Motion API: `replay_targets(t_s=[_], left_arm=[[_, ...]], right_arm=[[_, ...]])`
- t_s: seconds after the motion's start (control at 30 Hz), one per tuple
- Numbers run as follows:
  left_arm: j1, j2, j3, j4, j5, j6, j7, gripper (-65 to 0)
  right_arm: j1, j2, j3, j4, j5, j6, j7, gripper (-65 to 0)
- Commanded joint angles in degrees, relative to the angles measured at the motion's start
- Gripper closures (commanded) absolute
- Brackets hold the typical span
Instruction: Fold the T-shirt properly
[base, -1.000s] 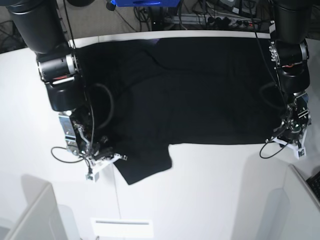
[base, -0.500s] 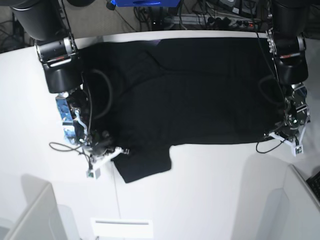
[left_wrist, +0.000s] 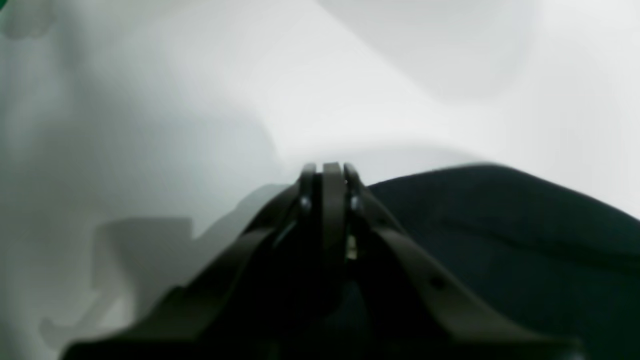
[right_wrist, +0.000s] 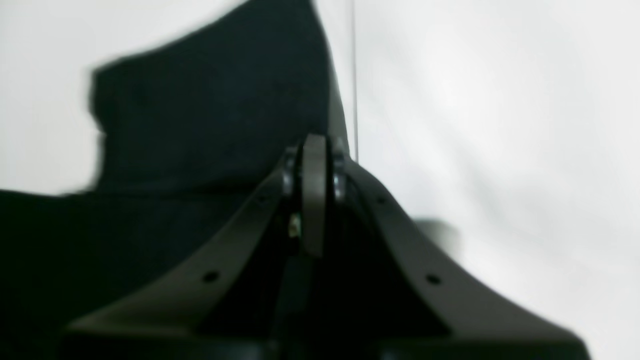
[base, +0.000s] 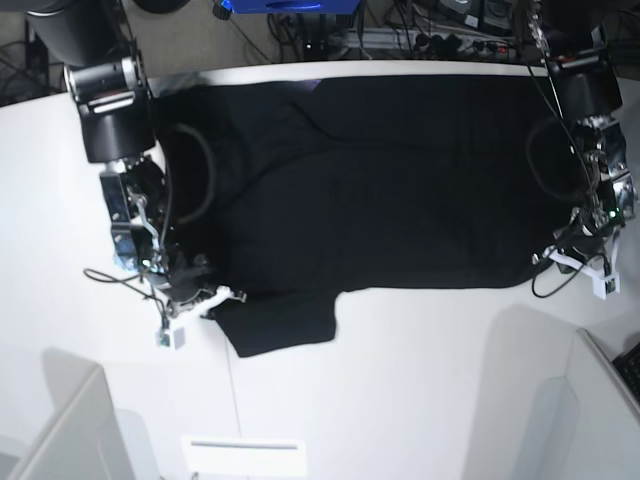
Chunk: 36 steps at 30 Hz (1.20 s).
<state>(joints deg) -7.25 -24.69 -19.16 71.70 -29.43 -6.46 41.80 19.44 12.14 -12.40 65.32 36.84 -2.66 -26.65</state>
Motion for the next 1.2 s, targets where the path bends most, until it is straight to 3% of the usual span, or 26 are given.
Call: replay_targets(t_s=[0.0,0.13,0.3,0.57,1.0,1.17], left_arm=[[0.26,-1.03,-0.93,2.63,-0.33,-0.18,-0.79,0.0],[4.56,-0.76,-3.48,7.99,-0.33,-0.18,-0.61,0.0],[6.50,-0.59,-8.14,14.85,-0.33,-0.27,7.47,0.0],[9.22,-0.76,-9.28,23.20,-0.33,-0.27,13.10,0.0],[15.55,-0.85,-9.37,29.62,-0.42,-0.27,13.80,0.0],[16.96,-0.76,-8.67,30.23,-0.42,-0.27,13.80,0.0]], right_arm=[[0.91,0.83,1.72,2.24,-0.22,-0.11,1.12,0.0],[-2.08,1.18,4.10,6.28,-0.22,-0.11,0.85,0.0],[-5.07,1.18,7.35,10.33,-0.22,-0.11,-2.05,0.0],[-9.46,0.83,11.57,18.33,-0.14,-0.11,-5.83,0.0],[-16.15,0.65,18.95,28.79,0.04,-0.11,-13.04,0.0],[-14.91,0.65,18.69,27.03,-0.05,-0.11,-13.48,0.0]])
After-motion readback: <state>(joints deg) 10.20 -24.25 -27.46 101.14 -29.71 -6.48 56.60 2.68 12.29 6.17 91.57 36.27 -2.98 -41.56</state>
